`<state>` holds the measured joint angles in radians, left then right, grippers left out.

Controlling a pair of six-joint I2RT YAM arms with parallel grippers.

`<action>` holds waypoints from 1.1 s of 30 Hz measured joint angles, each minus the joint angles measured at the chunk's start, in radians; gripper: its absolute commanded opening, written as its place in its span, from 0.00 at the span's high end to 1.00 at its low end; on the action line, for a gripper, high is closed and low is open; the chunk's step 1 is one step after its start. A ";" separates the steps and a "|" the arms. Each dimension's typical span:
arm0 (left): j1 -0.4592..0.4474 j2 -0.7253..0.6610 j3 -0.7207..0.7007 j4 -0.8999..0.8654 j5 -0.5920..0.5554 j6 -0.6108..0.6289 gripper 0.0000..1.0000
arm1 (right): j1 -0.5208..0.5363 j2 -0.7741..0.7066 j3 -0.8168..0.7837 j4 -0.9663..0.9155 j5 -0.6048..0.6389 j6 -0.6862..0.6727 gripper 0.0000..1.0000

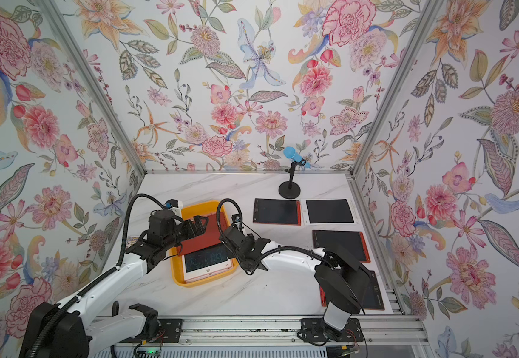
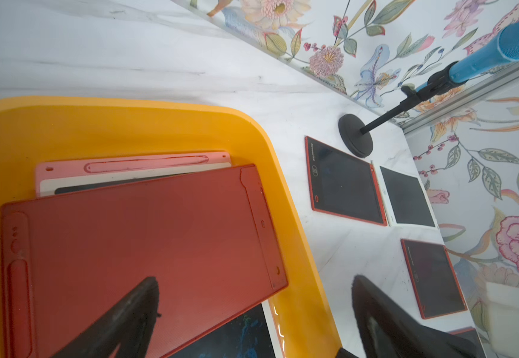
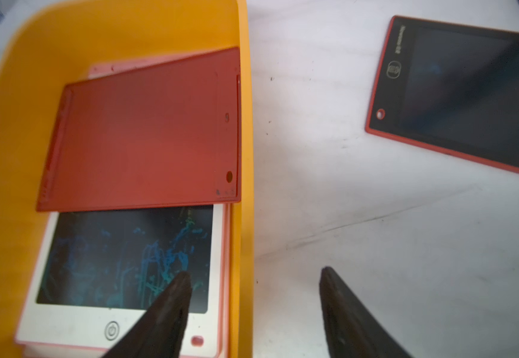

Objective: Take out the writing tablet from the storage box
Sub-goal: Pick up the writing tablet from the storage box.

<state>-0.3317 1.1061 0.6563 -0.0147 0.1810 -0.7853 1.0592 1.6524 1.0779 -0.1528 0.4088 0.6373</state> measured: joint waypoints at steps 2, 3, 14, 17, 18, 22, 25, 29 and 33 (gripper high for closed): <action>0.014 -0.019 0.000 0.000 -0.010 -0.002 0.01 | 0.002 -0.060 0.000 0.014 0.015 0.024 0.19; 0.020 -0.026 0.000 0.000 -0.011 -0.004 0.01 | 0.002 -0.084 0.000 0.026 0.019 0.040 0.18; 0.038 -0.099 0.000 0.000 -0.013 -0.019 0.01 | 0.045 -0.086 -0.076 0.322 -0.060 0.473 0.13; 0.039 -0.111 -0.008 0.000 -0.013 -0.023 0.01 | 0.065 0.008 -0.061 0.331 -0.081 0.584 0.11; 0.039 -0.117 -0.015 0.001 -0.013 -0.026 0.01 | 0.071 0.043 -0.055 0.331 -0.088 0.626 0.11; 0.042 -0.138 -0.032 0.000 -0.008 -0.030 0.01 | 0.086 0.143 -0.049 0.354 -0.095 0.763 0.11; 0.050 -0.145 -0.035 0.001 -0.002 -0.034 0.01 | 0.092 0.189 -0.024 0.385 -0.096 0.828 0.12; 0.061 -0.151 -0.047 0.001 0.006 -0.034 0.01 | 0.100 0.235 -0.002 0.414 -0.095 0.881 0.12; 0.080 -0.158 -0.060 0.001 0.027 -0.034 0.01 | 0.100 0.272 0.011 0.414 -0.087 0.924 0.13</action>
<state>-0.2520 0.9478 0.5968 -0.0135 0.2081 -0.8196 1.1591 1.9244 1.0889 0.2607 0.3214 1.5616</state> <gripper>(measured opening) 0.989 0.870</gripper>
